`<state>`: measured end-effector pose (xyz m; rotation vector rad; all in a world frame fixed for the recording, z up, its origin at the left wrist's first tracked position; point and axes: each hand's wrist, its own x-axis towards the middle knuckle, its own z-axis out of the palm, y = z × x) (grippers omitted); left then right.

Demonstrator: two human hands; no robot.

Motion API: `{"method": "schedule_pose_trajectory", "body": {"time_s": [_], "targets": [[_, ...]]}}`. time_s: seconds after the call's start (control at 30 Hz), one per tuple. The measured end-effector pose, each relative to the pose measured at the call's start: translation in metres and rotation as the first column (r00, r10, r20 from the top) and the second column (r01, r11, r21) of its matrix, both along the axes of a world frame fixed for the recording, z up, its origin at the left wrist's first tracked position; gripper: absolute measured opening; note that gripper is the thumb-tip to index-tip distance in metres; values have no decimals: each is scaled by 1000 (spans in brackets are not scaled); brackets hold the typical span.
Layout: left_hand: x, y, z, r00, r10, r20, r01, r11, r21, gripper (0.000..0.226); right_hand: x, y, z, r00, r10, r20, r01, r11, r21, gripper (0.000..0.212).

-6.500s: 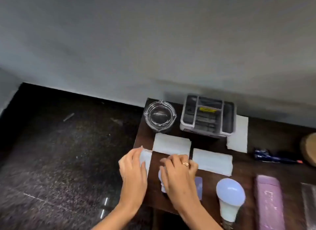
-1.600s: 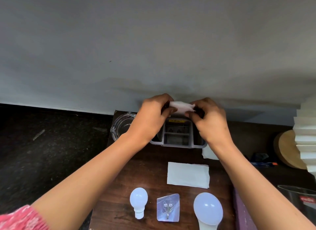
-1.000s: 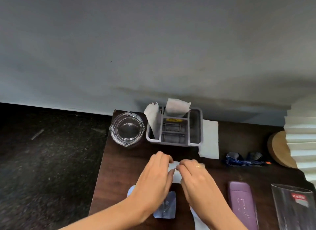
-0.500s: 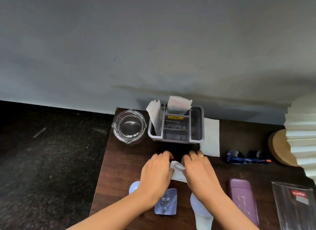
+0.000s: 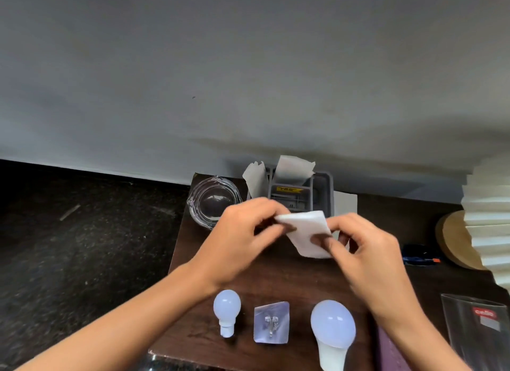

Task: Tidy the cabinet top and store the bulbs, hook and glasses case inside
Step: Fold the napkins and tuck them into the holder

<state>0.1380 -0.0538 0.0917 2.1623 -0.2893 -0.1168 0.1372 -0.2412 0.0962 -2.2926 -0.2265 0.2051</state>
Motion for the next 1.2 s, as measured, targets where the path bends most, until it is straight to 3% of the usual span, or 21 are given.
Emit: {"method": "schedule_pose_trajectory", "body": {"time_s": [0.5, 1.0, 1.13, 1.2], "targets": [[22, 5, 3, 984, 13, 179, -51, 977, 209, 12, 27, 27, -26, 998, -61, 14, 61, 998, -20, 23], [12, -1, -21, 989, -4, 149, -64, 893, 446, 10, 29, 26, -41, 999, -35, 37, 40, 985, -170, 17], [15, -6, -22, 986, -56, 158, -35, 853, 521, 13, 25, 27, -40, 999, 10, 51, 3, 969, -245, 27], [16, -7, -22, 988, -61, 144, -20, 864, 502, 21, 25, 19, -33, 998, 30, 49, -20, 980, -198, 35]]}}
